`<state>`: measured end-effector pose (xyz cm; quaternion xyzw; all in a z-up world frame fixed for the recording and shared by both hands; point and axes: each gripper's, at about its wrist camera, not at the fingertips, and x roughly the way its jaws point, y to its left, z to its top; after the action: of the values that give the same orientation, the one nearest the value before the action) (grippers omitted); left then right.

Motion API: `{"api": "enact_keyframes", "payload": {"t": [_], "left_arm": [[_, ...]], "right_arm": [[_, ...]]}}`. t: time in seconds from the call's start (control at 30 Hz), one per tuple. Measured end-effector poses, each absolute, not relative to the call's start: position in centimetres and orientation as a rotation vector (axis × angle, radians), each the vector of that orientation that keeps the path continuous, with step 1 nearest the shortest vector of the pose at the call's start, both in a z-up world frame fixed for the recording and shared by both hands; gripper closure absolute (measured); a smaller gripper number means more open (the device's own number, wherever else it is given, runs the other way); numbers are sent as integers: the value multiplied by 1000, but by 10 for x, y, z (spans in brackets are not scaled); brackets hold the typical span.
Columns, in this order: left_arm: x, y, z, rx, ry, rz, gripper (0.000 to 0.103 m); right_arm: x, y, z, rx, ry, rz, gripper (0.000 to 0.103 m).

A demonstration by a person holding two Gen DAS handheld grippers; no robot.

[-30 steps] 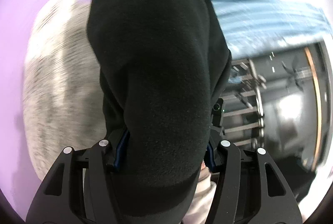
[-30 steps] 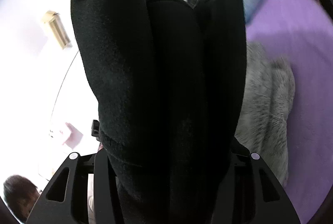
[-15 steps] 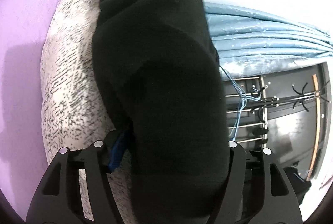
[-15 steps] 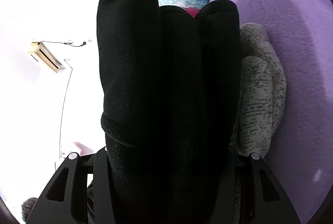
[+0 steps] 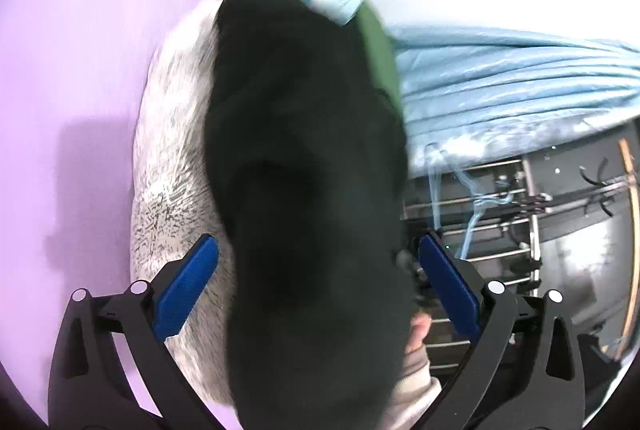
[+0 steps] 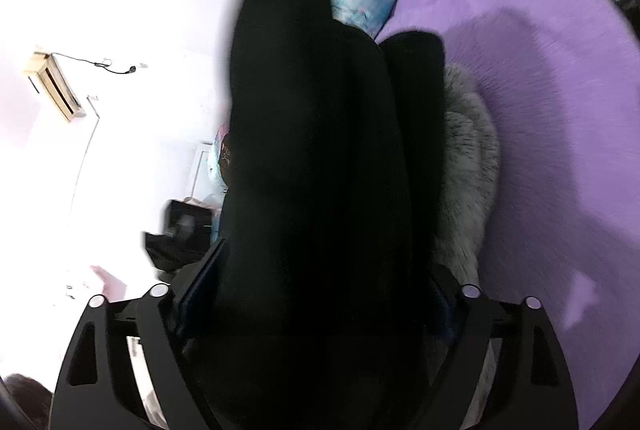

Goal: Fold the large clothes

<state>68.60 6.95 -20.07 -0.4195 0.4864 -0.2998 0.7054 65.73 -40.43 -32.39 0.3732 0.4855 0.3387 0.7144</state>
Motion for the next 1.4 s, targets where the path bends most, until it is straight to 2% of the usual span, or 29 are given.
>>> {"api": "enact_keyframes", "payload": {"t": [0.03,0.07,0.27,0.37,0.47,0.53,0.67,1.07,1.23,1.4], "left_arm": [[676,76,-185,-888,1056,-626,6],[671,78,-173,-850,1041,-594,6],[603,55,-108,-640,942,-305,6],[580,33,-95,-542,875,-254,6],[556,1,-81,-382,751,-152,6],[547,-20,-86,-277,693,-83,6],[549,-52,-123,-180,675,-65,6],[539,-84,-209,-21,563,-77,4],[543,-89,-193,7,595,-66,5],[534,-66,-160,-78,771,-136,6]], "right_arm": [[648,-416,-317,821,1064,695,9],[640,-424,-310,822,1055,670,6],[590,-428,-239,605,962,468,6],[549,-394,-188,427,795,404,6],[515,-360,-175,259,615,245,6],[504,-331,-184,113,551,122,6],[520,-308,-243,24,533,39,6],[535,-316,-347,82,574,48,6],[538,-319,-331,119,634,26,6],[520,-326,-292,218,704,2,6]]}}
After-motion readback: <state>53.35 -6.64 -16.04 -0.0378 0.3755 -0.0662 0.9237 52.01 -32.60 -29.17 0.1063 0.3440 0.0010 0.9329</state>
